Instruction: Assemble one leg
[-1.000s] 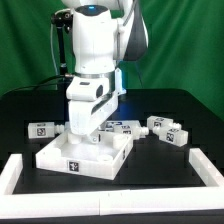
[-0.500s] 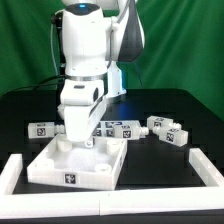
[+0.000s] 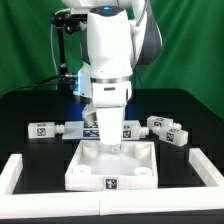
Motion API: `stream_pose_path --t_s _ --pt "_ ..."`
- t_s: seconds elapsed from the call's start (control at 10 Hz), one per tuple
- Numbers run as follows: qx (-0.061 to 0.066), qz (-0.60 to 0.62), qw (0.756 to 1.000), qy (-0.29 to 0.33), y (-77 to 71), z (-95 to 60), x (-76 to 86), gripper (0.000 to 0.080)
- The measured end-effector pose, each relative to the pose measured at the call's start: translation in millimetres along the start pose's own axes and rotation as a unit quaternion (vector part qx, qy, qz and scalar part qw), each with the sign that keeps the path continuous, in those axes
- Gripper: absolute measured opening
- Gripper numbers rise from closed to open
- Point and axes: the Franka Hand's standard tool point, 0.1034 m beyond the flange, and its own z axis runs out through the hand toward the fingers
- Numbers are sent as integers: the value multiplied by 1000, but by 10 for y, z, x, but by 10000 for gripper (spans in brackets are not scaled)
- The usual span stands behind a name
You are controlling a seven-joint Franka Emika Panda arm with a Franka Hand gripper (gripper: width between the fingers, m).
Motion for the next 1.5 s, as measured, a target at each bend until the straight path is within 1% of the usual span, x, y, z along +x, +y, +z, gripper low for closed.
stream_pose_path --t_s 0.1,0.2,0.3,0.4,0.5,0.6,0.7,0.8,1.1,1.2,1.3,1.4,1.5 --pt "0 0 1000 0 0 0 -1 51" --pt "-13 -11 1000 3 23 1 35 51" --pt "-36 -38 999 9 45 11 121 51" --pt "-42 -59 997 11 82 15 160 51" --pt "-48 -72 996 15 183 22 263 51" --pt "-54 -67 996 20 275 21 416 51" --pt "-47 -74 996 20 288 45 555 51" --pt "-39 -76 996 17 285 50 587 51" --pt "-37 -74 996 18 249 57 723 51" --pt "-36 -69 997 17 241 57 737 51" --pt "-37 -77 996 17 230 54 696 51" --pt "-37 -83 996 15 205 48 591 51" --pt "-37 -73 997 16 208 47 593 51"
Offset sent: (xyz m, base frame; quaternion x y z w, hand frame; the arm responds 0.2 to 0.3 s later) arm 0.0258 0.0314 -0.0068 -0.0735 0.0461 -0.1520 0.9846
